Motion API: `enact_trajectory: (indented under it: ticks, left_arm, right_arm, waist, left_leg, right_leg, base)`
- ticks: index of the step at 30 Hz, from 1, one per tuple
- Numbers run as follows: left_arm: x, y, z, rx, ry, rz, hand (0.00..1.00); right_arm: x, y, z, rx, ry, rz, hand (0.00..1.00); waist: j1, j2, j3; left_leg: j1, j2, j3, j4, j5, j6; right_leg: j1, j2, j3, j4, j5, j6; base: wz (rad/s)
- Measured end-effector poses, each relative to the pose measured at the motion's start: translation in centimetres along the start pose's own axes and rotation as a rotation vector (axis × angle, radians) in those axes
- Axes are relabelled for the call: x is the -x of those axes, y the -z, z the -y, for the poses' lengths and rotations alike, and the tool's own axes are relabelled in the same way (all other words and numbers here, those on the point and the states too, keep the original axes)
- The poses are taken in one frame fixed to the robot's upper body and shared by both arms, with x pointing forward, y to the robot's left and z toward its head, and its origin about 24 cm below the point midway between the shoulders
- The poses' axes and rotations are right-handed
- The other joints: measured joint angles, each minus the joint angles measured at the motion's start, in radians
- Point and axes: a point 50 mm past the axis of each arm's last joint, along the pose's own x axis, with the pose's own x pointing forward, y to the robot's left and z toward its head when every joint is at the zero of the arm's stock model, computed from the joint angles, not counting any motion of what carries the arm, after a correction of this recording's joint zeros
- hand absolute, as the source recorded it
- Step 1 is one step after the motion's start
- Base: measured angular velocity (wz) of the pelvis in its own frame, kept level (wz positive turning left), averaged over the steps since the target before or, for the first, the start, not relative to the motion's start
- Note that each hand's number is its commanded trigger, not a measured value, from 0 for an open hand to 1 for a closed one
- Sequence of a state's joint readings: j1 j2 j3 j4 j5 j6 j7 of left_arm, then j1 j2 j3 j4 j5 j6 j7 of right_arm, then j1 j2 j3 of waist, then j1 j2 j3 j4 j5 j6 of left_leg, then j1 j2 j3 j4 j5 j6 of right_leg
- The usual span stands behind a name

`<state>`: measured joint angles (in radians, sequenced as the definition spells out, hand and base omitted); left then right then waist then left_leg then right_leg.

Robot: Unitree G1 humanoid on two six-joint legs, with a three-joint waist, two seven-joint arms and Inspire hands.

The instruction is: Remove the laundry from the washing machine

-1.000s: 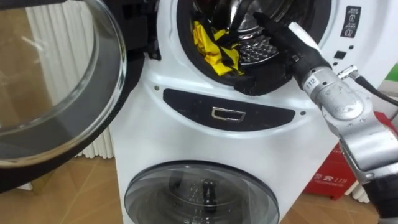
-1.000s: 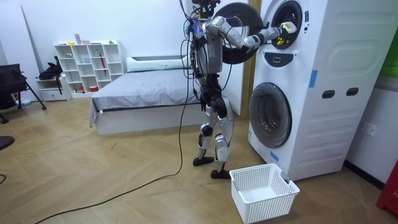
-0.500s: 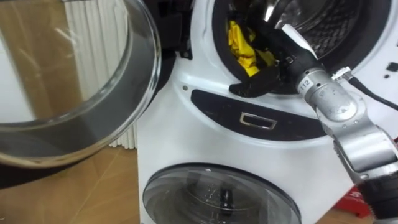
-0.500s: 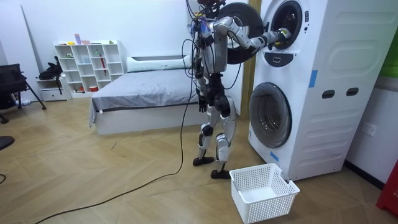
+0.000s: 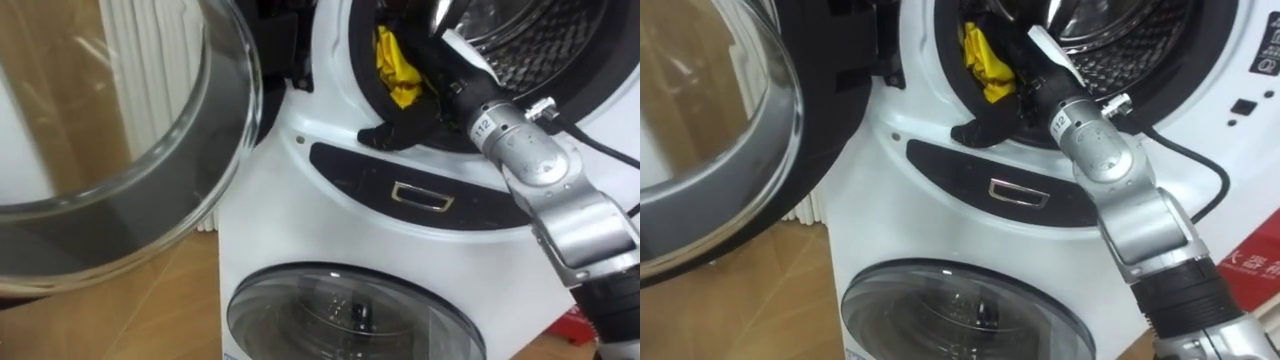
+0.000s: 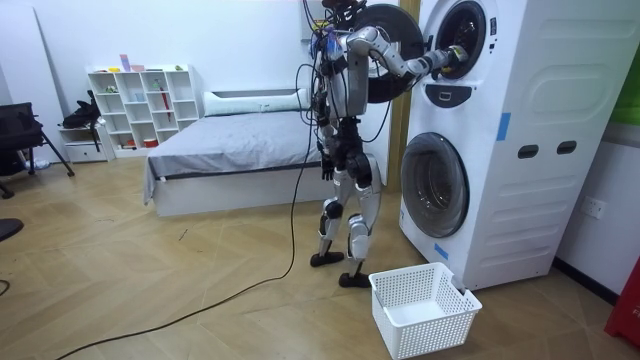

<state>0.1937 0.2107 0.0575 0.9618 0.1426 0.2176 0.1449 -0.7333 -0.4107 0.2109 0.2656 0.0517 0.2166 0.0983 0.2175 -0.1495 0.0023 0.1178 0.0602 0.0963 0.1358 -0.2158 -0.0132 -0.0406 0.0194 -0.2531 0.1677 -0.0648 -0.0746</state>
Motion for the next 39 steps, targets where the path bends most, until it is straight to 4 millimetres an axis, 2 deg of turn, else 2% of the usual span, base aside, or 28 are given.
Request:
enact_trajectory:
  ticks: [3,8,11,14,20,25,29,39]
  left_arm:
    - [0.0,0.2,0.0,-0.006,-0.003,-0.001,0.00]
    - [0.1,1.3,-0.2,0.007,-0.006,-0.033,0.00]
    - [0.1,1.4,-0.4,0.024,-0.011,-0.035,0.00]
    - [0.1,1.6,-0.6,0.033,-0.018,-0.042,0.00]
    - [0.1,1.6,-0.8,0.053,-0.021,-0.040,0.00]
    - [0.1,1.6,-1.0,0.080,-0.011,-0.040,0.00]
    - [0.1,1.7,-1.1,0.096,-0.014,-0.041,0.00]
    - [0.2,1.9,-1.0,0.094,-0.012,-0.053,0.00]
  right_arm:
    - [0.0,0.9,0.7,-0.045,0.006,-0.036,0.00]
    - [-0.2,1.6,1.9,-0.118,0.002,-0.075,0.00]
    - [-0.1,2.3,2.3,-0.190,-0.018,-0.094,0.00]
    - [0.1,2.4,2.6,-0.226,-0.030,-0.095,0.00]
    - [0.1,2.7,3.1,-0.304,-0.047,-0.097,0.00]
    - [0.5,3.0,5.6,-0.430,0.015,-0.078,0.00]
    - [0.6,2.9,6.8,-0.510,0.048,-0.052,0.00]
    - [0.5,2.9,6.9,-0.558,0.037,-0.045,0.00]
  waist:
    - [-0.004,-0.004,-0.0025]
    - [-0.047,-0.005,-0.0031]
    - [-0.051,-0.006,-0.0035]
    - [-0.054,-0.005,-0.0031]
    - [-0.084,-0.003,-0.0017]
    - [-0.103,0.001,0.0004]
    - [-0.103,0.009,0.0011]
    - [-0.101,0.023,-0.0068]
  left_leg:
    - [-0.004,-0.001,-0.009,-0.001,-0.001,0.001]
    - [-0.009,-0.002,-0.031,0.002,-0.001,0.000]
    - [-0.010,-0.003,-0.037,0.002,-0.001,0.001]
    - [-0.009,-0.002,-0.046,0.011,-0.001,0.001]
    - [-0.015,-0.002,-0.060,0.016,-0.003,0.004]
    - [-0.021,-0.004,-0.068,0.017,-0.004,0.005]
    - [-0.020,-0.004,-0.073,0.025,-0.004,0.005]
    - [-0.020,-0.004,-0.076,0.031,-0.004,0.006]
  right_leg:
    - [0.000,-0.001,-0.004,0.001,-0.001,0.001]
    - [0.005,-0.002,-0.023,0.001,-0.003,0.004]
    - [0.005,-0.003,-0.024,0.000,-0.004,0.005]
    - [0.013,-0.006,-0.030,0.000,-0.005,0.006]
    - [0.021,-0.015,-0.057,-0.002,-0.006,0.008]
    - [0.023,-0.017,-0.060,-0.001,-0.007,0.011]
    - [0.025,-0.016,-0.067,0.000,-0.008,0.011]
    - [0.032,-0.017,-0.075,0.000,-0.008,0.011]
  base:
    - [0.09]
    - [0.11]
    - [0.06]
    - [0.11]
    - [0.13]
    - [0.05]
    - [0.04]
    - [0.02]
